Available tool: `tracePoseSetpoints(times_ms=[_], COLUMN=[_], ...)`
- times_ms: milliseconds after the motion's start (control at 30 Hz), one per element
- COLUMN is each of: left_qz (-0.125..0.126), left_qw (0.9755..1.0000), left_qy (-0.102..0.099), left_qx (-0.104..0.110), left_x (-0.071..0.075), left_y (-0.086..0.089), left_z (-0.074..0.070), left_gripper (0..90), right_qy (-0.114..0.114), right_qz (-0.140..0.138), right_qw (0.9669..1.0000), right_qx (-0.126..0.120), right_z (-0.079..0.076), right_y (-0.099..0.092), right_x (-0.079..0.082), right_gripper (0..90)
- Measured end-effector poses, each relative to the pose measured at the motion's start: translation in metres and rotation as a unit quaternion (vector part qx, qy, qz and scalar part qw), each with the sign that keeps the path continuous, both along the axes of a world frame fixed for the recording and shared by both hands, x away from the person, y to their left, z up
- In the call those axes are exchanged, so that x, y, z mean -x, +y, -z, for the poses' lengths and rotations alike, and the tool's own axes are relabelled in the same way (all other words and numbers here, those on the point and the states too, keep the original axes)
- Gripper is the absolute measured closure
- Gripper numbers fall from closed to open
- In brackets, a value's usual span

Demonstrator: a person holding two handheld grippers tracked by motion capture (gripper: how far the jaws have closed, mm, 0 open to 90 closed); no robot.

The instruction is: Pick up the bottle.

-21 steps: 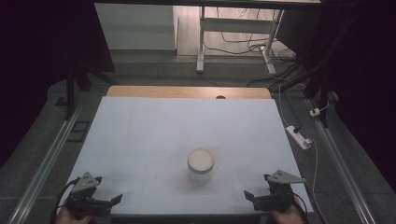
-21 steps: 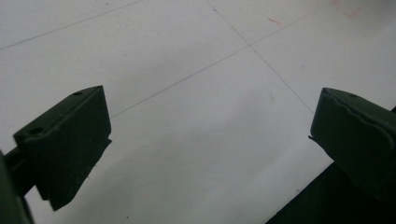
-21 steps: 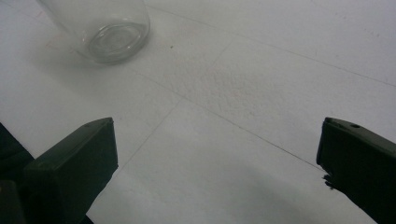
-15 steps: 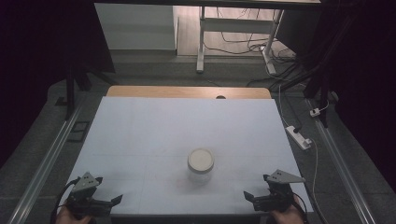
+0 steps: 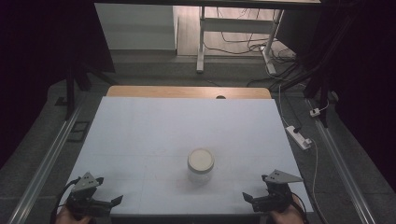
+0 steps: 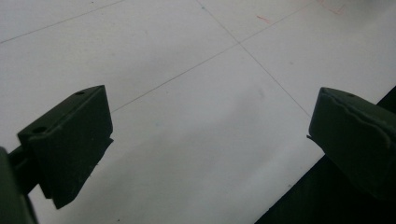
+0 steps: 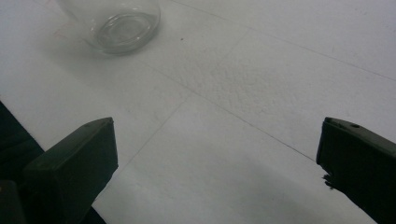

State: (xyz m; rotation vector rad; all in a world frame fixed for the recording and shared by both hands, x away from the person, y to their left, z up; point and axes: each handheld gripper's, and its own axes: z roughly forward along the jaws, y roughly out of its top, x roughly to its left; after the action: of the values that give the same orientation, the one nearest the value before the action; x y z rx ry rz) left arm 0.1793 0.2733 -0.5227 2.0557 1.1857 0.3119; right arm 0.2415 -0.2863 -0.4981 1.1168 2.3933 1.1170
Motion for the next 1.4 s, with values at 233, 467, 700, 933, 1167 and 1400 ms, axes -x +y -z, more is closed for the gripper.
tracePoseSetpoints(times_ms=[233,467,700,933,1167,1400], left_qz=[0.000,0.001,0.002,0.003,0.004,0.004], left_qw=[1.0000,1.0000,0.9999,0.9999,0.9999,0.9999], left_qy=[0.003,0.005,0.007,0.008,0.008,0.009], left_qx=[0.005,0.007,0.009,0.010,0.009,0.007], left_x=[0.000,-0.001,-0.001,-0.002,-0.002,-0.002], left_y=[0.001,0.001,0.002,0.002,0.002,0.001], left_z=[0.000,0.000,0.000,0.001,0.001,0.001], left_gripper=[0.9,1.1,1.1,1.1,1.1,1.2], right_qy=[0.011,0.003,-0.006,-0.017,-0.032,-0.025], right_qz=[-0.001,-0.009,-0.014,-0.024,-0.042,-0.057], right_qw=[0.9999,0.9999,0.9999,0.9996,0.9986,0.9980], right_qx=[0.002,0.012,0.005,-0.004,-0.002,-0.010], right_z=[0.000,0.000,-0.003,-0.006,-0.007,-0.008], right_y=[0.001,0.004,0.005,0.008,0.013,0.022], right_x=[-0.001,0.000,0.001,0.001,0.001,0.001], right_gripper=[0.0,0.0,0.0,0.0,0.0,0.0])
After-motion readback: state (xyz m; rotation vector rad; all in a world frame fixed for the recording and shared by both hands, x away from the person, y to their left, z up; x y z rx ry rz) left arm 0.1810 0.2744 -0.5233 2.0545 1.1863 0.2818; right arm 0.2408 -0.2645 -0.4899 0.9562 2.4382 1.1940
